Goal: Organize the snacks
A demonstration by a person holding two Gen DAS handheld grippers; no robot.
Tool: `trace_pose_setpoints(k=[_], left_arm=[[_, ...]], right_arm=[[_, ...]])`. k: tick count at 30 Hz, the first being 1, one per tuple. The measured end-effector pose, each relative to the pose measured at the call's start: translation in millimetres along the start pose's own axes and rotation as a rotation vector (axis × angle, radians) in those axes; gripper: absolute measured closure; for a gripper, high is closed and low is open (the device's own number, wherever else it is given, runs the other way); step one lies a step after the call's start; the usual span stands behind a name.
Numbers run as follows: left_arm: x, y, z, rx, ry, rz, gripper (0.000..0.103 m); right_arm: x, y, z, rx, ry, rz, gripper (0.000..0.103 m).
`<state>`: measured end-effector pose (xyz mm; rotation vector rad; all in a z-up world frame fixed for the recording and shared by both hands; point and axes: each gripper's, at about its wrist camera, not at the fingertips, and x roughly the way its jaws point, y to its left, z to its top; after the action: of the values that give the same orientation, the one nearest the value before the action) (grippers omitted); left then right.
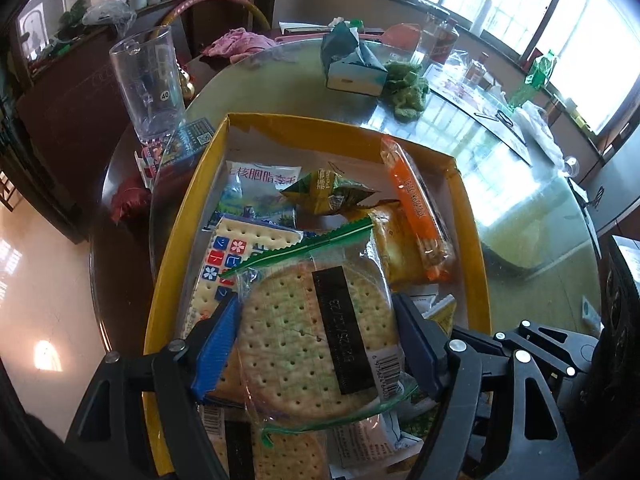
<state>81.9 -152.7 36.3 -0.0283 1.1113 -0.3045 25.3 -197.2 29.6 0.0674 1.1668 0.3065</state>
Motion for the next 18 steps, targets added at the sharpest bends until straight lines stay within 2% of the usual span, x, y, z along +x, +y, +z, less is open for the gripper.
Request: trace_pose_setpoints(k=[1,3,4,5,9,11,15,18], left_arm=[[-3,0,-2,0.002,0.001,-0.009,0.026],[-10,0,-7,-0.007,-0.008,-0.038,0.024],[-14,1,-9,-0.014,-0.017,-0.057,0.022],[-18,3,-13,-0.022,-0.026,-0.079,0.022],[-31,5,-27,-0.050,-0.033,-0.099,0.022],[-46,8,-42,-0.067,-0.084,-0.056,0.022],[-78,4,-82,-0.066,-0.199,0.114,0.022],[-99,-2,-104,-0.052,-0.269,0.169,0.022]], right_arm=[[-1,1,-2,0.004,-0.006,-0.004,0.067],[-8,0,-7,0.017,-0.026,0.000,0.056],[-13,-1,-11,0.026,-0.041,0.004,0.043],[-17,-2,-14,0.034,-0.055,0.006,0.035],[-40,-5,-32,0.077,-0.107,0.032,0.034],[-48,-4,-41,0.081,-0.118,0.043,0.034],[-68,5,-66,0.065,-0.150,0.065,0.029],[-76,12,-84,0.051,-0.160,0.058,0.028]])
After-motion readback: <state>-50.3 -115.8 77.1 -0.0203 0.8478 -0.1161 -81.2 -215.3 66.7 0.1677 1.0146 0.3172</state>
